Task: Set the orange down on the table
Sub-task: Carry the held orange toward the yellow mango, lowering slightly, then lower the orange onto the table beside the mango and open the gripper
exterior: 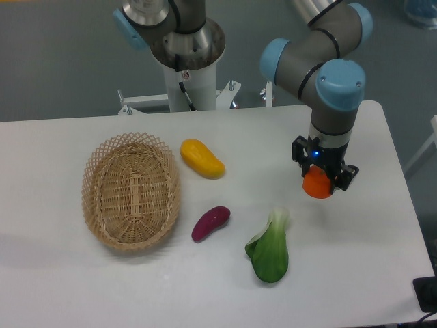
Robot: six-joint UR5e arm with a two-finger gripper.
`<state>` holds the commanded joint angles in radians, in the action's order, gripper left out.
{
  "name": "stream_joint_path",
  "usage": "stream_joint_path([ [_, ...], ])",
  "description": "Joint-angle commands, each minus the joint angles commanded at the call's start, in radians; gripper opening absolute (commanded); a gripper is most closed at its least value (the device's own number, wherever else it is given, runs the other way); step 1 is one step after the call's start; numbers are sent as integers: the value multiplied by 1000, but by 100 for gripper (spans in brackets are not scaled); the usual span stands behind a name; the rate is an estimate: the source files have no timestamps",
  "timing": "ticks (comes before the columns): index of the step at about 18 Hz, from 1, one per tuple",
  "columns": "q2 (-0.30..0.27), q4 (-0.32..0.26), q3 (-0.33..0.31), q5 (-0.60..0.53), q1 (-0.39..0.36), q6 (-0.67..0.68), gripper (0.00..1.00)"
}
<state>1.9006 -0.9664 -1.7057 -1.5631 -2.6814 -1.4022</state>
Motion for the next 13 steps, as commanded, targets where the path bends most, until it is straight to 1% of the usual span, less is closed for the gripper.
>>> stream_joint_path([
  [2,-3,0,-8,2,2,3,38],
  [8,-18,0,-60,2,5,16,38],
  [11,-28,3,-97,3,9,17,39],
  [13,-43,3,-135,6,9,11,39],
])
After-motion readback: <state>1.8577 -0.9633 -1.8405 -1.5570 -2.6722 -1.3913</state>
